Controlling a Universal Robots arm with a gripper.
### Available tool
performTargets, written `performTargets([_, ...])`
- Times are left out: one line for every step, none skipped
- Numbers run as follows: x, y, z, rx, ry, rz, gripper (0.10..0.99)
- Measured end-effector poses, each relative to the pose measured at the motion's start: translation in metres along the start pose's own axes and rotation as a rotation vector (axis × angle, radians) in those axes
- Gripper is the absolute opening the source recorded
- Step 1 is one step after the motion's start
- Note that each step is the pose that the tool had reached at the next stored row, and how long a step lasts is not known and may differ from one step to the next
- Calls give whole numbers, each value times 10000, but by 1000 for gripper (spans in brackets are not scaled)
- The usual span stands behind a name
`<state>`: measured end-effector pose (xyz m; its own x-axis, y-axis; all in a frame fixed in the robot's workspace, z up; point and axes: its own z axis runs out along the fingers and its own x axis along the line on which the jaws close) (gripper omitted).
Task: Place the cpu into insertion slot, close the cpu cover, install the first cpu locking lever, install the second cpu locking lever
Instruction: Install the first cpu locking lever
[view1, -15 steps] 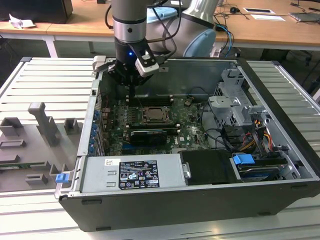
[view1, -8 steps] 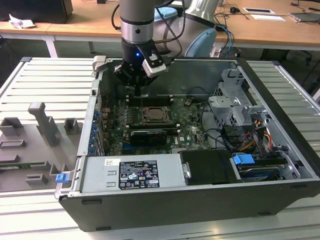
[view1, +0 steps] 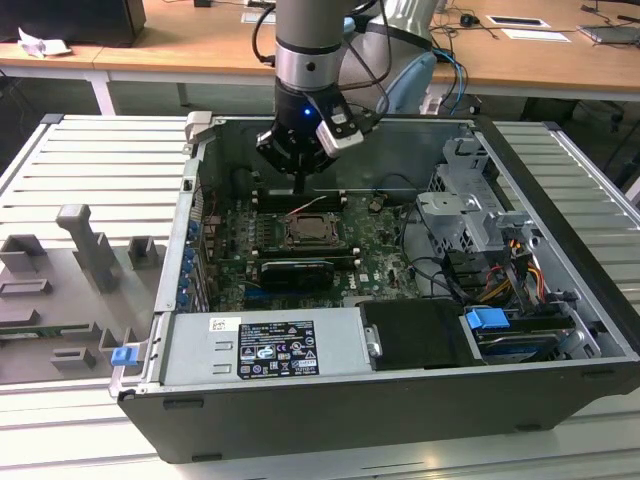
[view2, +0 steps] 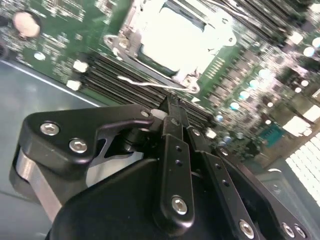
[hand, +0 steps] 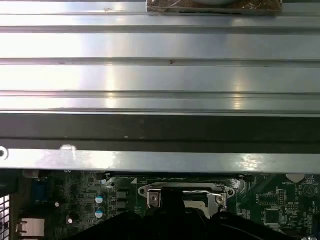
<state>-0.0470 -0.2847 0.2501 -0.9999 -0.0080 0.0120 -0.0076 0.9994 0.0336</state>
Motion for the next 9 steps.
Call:
performTargets([-10,0,3,-70,0,-1,106])
performTargets([-12,0,7,-156,-1,-2,106])
performTargets([-13,0,12,-357,-3,-5,106])
performTargets([-19,0,34,-408,-6,-6,106])
performTargets([-28,-2,70,-408,-3,-6,106])
performTargets([-50,-3,112,-410,-4,-6,106])
performTargets([-85,-5,147,-408,-8,-6,106])
performTargets([-86,-5,155,-407,-29,-5,106])
performTargets([-86,-6,157,-406,-53,-6,106])
